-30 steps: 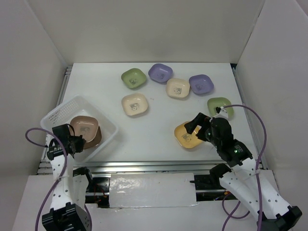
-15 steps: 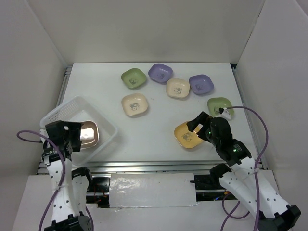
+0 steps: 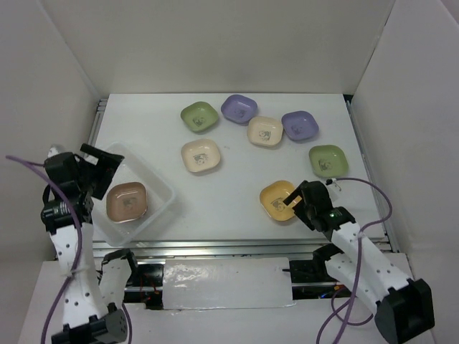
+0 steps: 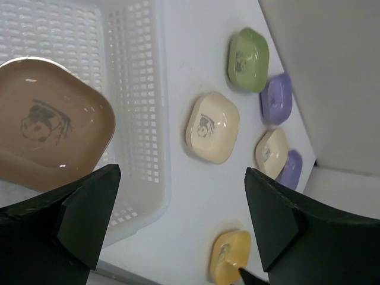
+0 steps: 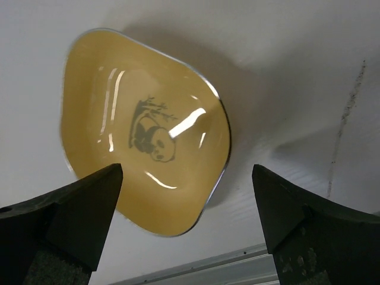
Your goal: Place the plates into the plastic bin on the countertop
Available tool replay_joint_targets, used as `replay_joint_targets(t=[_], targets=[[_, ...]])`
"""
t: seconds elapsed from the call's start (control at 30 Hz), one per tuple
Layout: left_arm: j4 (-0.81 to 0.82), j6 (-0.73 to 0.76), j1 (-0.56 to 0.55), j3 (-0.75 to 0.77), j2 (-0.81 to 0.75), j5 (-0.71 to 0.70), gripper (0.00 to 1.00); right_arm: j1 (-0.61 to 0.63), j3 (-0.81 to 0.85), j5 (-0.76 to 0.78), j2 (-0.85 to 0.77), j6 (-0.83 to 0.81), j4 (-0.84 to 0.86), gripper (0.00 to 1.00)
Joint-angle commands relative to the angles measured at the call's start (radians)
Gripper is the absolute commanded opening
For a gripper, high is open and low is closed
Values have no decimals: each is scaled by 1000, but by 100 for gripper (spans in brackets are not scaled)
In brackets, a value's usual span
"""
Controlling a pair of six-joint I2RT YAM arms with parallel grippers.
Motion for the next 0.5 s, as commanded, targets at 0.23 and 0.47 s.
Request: replay_joint_targets(t=[0.23,0.47], targets=[[124,288,-207,99,178,138,99,28,-5,-48,310,67,217,40],[147,399,-671,193,416,77,99,225,148,30,289,64,134,0]])
